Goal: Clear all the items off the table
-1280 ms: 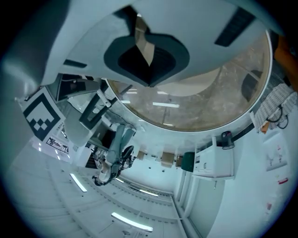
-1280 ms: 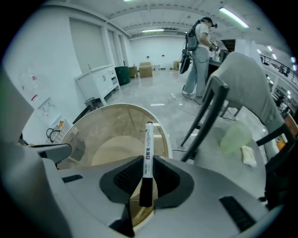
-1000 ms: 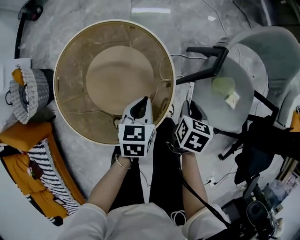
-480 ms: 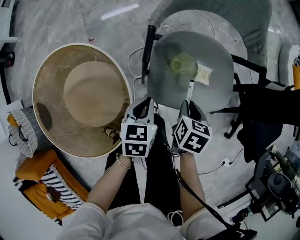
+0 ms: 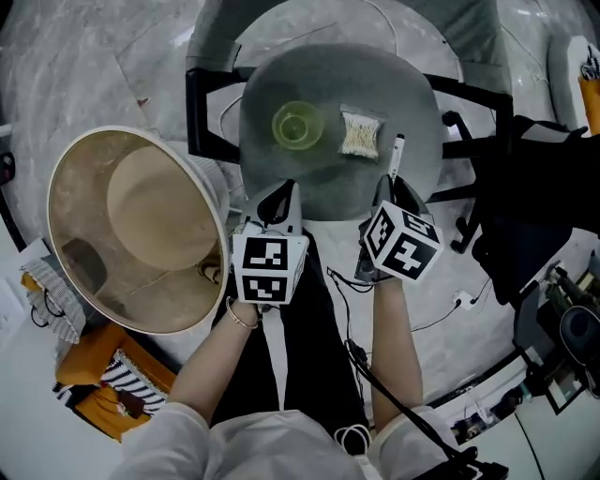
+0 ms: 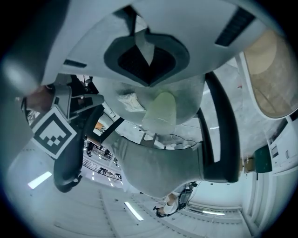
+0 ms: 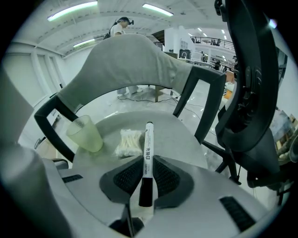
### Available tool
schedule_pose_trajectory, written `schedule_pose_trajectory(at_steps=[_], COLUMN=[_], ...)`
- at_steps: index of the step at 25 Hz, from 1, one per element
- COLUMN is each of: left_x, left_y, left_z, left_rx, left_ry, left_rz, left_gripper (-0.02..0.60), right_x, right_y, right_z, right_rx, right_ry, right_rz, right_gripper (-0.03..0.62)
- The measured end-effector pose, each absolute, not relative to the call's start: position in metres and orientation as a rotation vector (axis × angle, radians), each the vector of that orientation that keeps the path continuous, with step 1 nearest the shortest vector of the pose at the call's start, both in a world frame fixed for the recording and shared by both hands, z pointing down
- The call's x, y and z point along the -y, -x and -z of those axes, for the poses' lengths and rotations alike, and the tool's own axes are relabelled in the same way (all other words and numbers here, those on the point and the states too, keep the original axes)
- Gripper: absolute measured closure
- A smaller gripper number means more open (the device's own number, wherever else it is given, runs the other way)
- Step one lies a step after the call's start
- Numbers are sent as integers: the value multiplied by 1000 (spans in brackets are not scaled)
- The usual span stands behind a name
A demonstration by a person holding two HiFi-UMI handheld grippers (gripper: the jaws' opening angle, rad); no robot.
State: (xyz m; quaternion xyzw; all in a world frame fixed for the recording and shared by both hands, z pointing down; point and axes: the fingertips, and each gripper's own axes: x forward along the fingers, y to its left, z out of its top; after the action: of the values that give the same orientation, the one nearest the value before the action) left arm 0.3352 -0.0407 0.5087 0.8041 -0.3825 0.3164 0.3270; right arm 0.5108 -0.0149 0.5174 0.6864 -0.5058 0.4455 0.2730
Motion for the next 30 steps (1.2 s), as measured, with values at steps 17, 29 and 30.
schedule_pose_trajectory(at_steps=[17,29,30], left_x=[56,53,52], left_y=[-386,-366,-363], left_z=[-524,-523,-522], left_rx=[946,992,998], left_ry=[-2141,-2114,-2113], left_rz=[-863,-854,-852], left_gripper=[574,574,574], right_x=[51,54,55], right_y=[-568,-564,-563], right_z=[-565,-557,-554], right_rx=[1366,1372,1381], right_ry=[-1781,-1795,-1800], right_rz=[-1160,-1129,-1120], right_gripper=[452,453,453])
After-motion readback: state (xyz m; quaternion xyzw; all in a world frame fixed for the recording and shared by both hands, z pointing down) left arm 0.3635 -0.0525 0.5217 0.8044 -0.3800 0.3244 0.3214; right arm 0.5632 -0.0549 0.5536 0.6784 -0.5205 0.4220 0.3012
